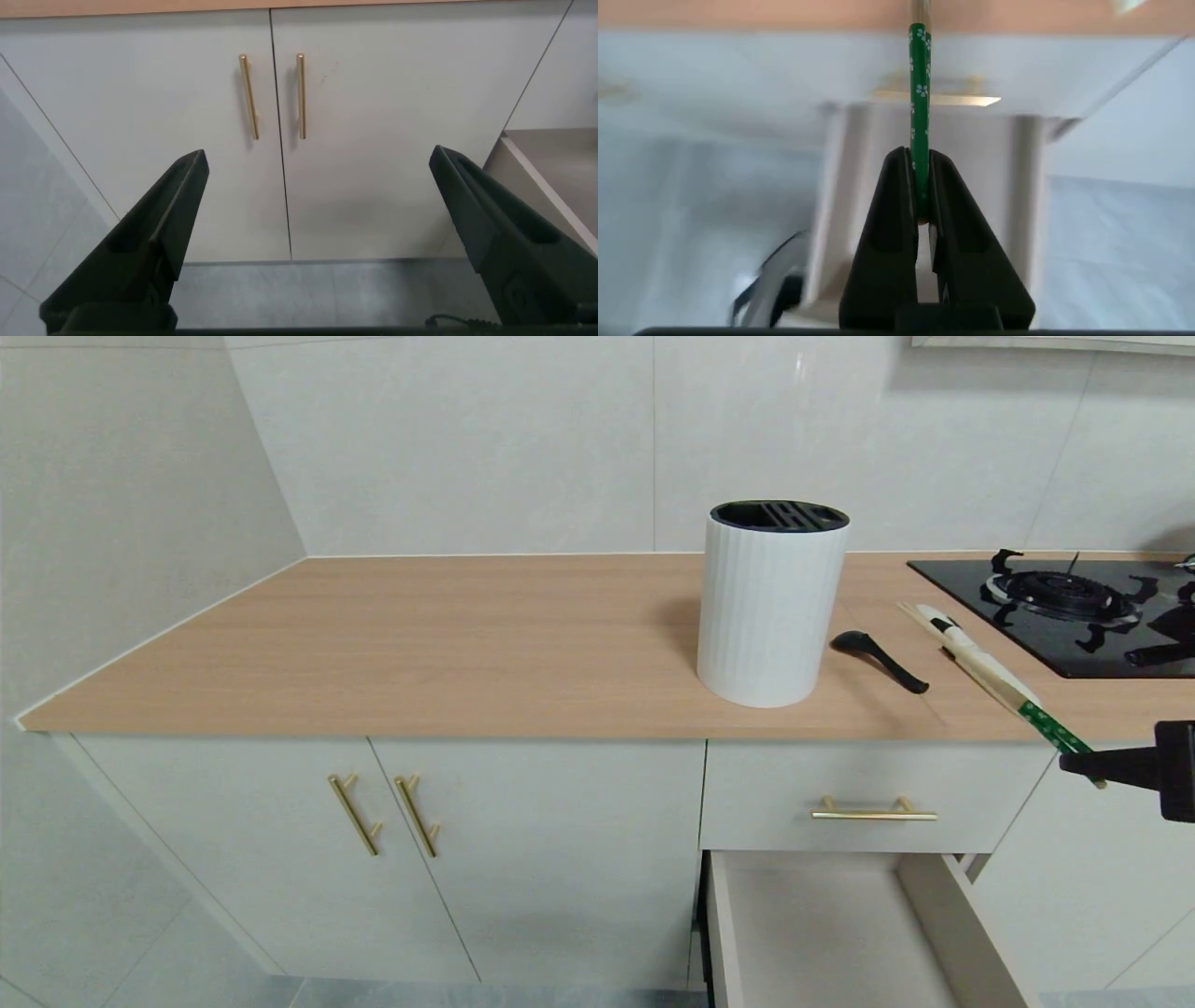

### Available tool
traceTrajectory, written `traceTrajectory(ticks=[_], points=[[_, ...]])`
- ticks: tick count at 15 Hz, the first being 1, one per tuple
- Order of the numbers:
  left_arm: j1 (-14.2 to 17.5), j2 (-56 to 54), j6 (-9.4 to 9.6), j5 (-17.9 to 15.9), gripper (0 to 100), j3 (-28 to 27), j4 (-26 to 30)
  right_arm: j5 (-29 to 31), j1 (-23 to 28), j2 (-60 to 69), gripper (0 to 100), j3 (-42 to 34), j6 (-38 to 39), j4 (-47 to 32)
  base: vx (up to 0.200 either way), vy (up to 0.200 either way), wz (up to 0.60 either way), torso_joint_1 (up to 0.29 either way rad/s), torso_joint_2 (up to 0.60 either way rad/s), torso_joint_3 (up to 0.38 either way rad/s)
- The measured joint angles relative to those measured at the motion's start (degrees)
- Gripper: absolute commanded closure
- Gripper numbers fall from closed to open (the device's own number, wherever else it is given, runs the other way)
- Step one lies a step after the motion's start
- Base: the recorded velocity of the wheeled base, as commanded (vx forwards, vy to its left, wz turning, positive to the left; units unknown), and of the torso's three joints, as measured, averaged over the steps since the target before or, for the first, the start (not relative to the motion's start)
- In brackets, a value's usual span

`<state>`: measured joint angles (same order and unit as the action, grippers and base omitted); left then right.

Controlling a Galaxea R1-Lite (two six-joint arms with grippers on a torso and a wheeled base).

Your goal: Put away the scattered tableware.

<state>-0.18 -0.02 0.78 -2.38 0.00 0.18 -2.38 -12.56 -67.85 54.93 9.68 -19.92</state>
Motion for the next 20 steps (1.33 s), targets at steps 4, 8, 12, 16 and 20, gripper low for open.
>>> traceTrajectory(ticks=[4, 8, 12, 16, 20], points=[[0.0, 0.0, 0.0, 0.0, 0, 0.0, 0.0, -1.8, -0.3, 3.4, 100, -4.5, -6.4, -0.3, 0.0, 0.0, 0.0, 0.0, 0.0, 0.0], [0.0, 0.0, 0.0, 0.0, 0, 0.0, 0.0, -4.2, -2.6, 5.0, 100, -7.3, -9.3, -0.1, 0.0, 0.0, 0.0, 0.0, 0.0, 0.0], [0.0, 0.0, 0.0, 0.0, 0, 0.0, 0.0, -4.1, -7.8, 4.2, 100, -10.4, -10.2, -0.1, 0.0, 0.0, 0.0, -0.098, 0.22, 0.132], [0.0, 0.0, 0.0, 0.0, 0, 0.0, 0.0, -4.3, -10.6, 2.6, 100, -12.5, -11.9, 0.0, 0.0, 0.0, 0.0, -0.188, 0.46, 0.257], [0.0, 0.0, 0.0, 0.0, 0, 0.0, 0.0, -4.3, -12.6, 0.9, 100, -13.8, -11.9, 0.2, 0.0, 0.0, 0.0, -0.182, 0.47, 0.281]])
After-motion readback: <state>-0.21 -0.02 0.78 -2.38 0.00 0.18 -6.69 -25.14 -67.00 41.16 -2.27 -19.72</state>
